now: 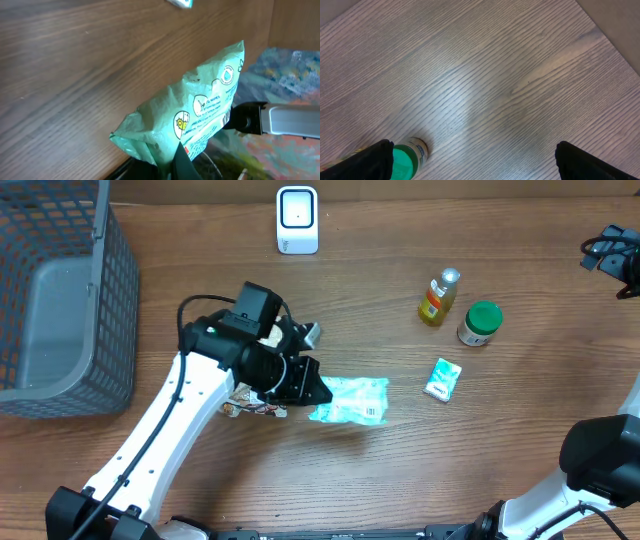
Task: Scan the item barcode
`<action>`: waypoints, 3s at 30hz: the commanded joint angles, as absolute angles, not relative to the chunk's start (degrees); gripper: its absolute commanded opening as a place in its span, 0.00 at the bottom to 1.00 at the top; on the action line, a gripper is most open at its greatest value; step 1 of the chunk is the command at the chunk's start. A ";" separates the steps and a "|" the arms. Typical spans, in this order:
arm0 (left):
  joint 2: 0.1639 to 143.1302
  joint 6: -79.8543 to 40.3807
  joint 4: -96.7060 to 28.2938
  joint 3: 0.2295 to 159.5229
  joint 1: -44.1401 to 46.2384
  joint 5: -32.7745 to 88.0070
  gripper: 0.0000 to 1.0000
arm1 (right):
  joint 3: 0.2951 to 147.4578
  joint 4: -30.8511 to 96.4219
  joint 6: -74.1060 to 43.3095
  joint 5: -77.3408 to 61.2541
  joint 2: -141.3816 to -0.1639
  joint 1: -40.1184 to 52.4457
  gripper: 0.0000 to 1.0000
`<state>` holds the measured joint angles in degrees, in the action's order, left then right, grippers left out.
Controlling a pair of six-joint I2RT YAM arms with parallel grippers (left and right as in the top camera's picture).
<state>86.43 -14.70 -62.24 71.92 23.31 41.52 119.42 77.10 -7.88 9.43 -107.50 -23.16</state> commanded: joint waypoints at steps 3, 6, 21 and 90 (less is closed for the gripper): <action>85.60 -16.82 -62.37 72.14 27.20 42.37 0.04 | 119.92 76.82 -8.14 9.85 -107.15 -23.22 1.00; 85.60 -18.65 -62.37 72.14 28.53 39.86 0.04 | 119.92 76.82 -8.14 9.85 -107.15 -23.22 1.00; 85.60 -21.91 -62.37 72.14 30.79 37.82 0.04 | 119.92 76.82 -8.14 9.85 -107.15 -23.22 1.00; 85.60 -21.93 -58.17 72.14 30.79 34.09 0.04 | 119.92 76.82 -8.14 9.85 -107.15 -23.22 1.00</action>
